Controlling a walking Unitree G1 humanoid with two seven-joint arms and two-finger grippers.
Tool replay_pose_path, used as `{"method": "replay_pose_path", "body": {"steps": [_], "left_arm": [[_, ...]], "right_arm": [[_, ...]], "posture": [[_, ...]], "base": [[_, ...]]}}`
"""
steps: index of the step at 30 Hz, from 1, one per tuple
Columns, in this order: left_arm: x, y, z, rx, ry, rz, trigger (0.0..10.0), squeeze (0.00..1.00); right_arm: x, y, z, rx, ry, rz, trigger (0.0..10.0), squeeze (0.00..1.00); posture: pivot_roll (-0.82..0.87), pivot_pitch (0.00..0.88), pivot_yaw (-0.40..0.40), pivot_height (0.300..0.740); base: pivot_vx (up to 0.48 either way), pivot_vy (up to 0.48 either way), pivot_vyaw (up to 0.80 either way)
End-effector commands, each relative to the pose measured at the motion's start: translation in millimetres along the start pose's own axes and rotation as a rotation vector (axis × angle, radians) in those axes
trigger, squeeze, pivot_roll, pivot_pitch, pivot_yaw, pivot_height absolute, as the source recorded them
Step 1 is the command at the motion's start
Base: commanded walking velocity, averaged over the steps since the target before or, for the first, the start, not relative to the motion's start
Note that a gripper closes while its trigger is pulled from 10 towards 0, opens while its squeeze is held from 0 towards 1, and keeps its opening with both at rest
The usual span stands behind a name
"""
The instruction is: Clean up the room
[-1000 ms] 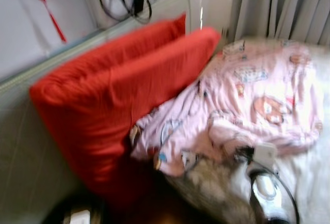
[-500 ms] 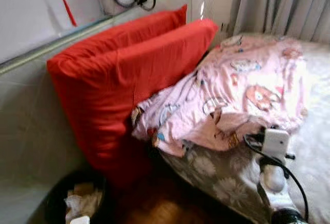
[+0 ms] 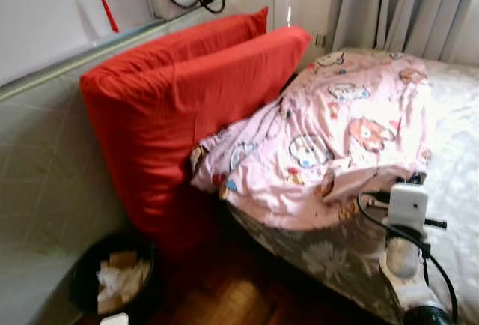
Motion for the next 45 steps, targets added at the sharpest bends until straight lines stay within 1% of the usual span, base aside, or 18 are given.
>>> {"method": "replay_pose_path", "body": {"steps": [1,11,16,19,21,22,23,24,26,27,29,30,31,32,34,35,44,45], "left_arm": [[0.2,0,3.0,-0.018,0.005,0.005,10.0,0.0],[0.3,-2,-0.3,-0.027,-0.004,0.009,10.0,0.0],[0.6,-3,0.0,-0.028,-0.001,0.012,10.0,0.0],[0.8,-4,0.3,-0.026,0.001,0.013,10.0,0.0],[0.8,-4,-0.2,-0.024,0.001,0.013,10.0,0.0],[0.8,-4,-0.2,-0.024,0.001,0.013,10.0,0.0],[0.8,-5,-0.8,-0.023,-0.001,0.015,10.0,0.0],[0.8,-5,-1.3,-0.023,-0.002,0.016,10.0,0.0],[0.8,-5,-1.8,-0.021,-0.002,0.017,10.0,0.0],[0.8,-6,-2.1,-0.02,-0.003,0.018,10.0,0.0],[0.8,-6,-2.3,-0.02,-0.004,0.018,10.0,0.0],[0.8,-6,-3.1,-0.021,-0.006,0.021,10.0,0.0],[0.7,-7,-3.5,-0.023,-0.008,0.022,10.0,0.0],[0.7,-7,-4.4,-0.033,-0.013,0.027,10.0,0.0],[0.6,-8,-5.1,-0.039,-0.016,0.029,10.0,0.0],[0.6,-8,-5.7,-0.039,-0.017,0.03,10.0,0.0],[0.2,-9,-8.2,-0.047,-0.023,0.035,10.0,0.0],[0.2,-10,-8.9,-0.05,-0.025,0.037,10.0,0.0]], "right_arm": [[-4.2,13,-3.3,0.028,-0.015,-0.058,10.0,0.0],[0.3,48,5.7,0.121,0.007,-0.248,10.0,0.0],[1.3,57,-6.4,0.119,-0.037,-0.285,10.0,0.0],[3.3,37,-13.1,0.079,-0.053,-0.181,10.0,0.0],[10.2,-1,-15.3,-0.011,-0.041,0.004,10.0,0.0],[10.2,-1,-15.3,-0.011,-0.041,0.004,10.0,0.0],[21.1,-31,-16.3,-0.053,-0.048,0.148,10.0,0.0],[27.5,-46,-15.2,-0.077,-0.04,0.223,10.0,0.0],[44.3,-76,-17.1,-0.079,-0.039,0.363,10.0,0.0],[62.8,-104,-19.0,-0.055,-0.029,0.494,10.0,0.0],[69.5,-113,-18.2,-0.047,-0.018,0.538,10.0,0.0],[86.8,-132,-11.9,-0.036,0.034,0.645,10.0,0.0],[96.0,-140,-6.4,-0.033,0.074,0.689,10.0,0.0],[112.5,-151,3.4,-0.009,0.153,0.753,10.0,0.0],[128.1,-160,13.2,-0.005,0.231,0.81,10.0,0.0],[144.3,-169,18.6,0.016,0.284,0.877,10.0,0.0],[171.7,-176,38.0,0.023,0.415,0.964,10.0,0.0],[181.2,-180,39.4,0.027,0.446,0.998,10.0,0.0]], "posture": [[0.06,0.0,0.079,0.74],[0.06,0.0,0.075,0.74],[0.06,0.0,0.072,0.74],[0.06,0.0,0.068,0.74],[0.06,0.0,0.068,0.74],[0.06,0.0,0.068,0.74],[0.05,0.0,0.065,0.74],[0.06,0.0,0.063,0.74],[0.06,0.0,0.061,0.74],[0.06,0.0,0.061,0.74],[0.06,0.0,0.061,0.74],[0.05,0.0,0.062,0.74],[0.05,0.0,0.062,0.74],[0.05,0.0,0.062,0.74],[0.05,0.0,0.062,0.74],[0.05,0.0,0.062,0.74],[0.05,0.0,0.064,0.74],[0.06,0.0,0.062,0.74]], "base": [[0.0,0.0,0.0],[0.0,0.0,0.0],[0.0,0.0,0.0],[0.0,0.0,0.0],[0.0,0.0,0.0],[0.0,0.0,0.0],[0.0,0.0,0.0],[0.0,0.0,0.0],[0.0,0.0,0.0],[0.0,0.0,0.0],[0.0,0.0,0.0],[0.0,0.0,0.0],[0.0,0.0,0.0],[0.0,0.0,0.0],[0.0,0.0,0.0],[0.0,0.0,0.0],[0.0,0.0,0.0],[0.0,0.0,0.0]]}}
Point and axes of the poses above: a point about 5 cm out from each wrist's last joint towards the gripper, its own x axis pointing back from the gripper into the wrist, its own y axis along the axis of the wrist's last joint, z = x × y, the point moved 6 cm from there along -x, pointing out of the wrist towards the gripper, and after that the axes turned 8 degrees about x, right-handed, at the moved point
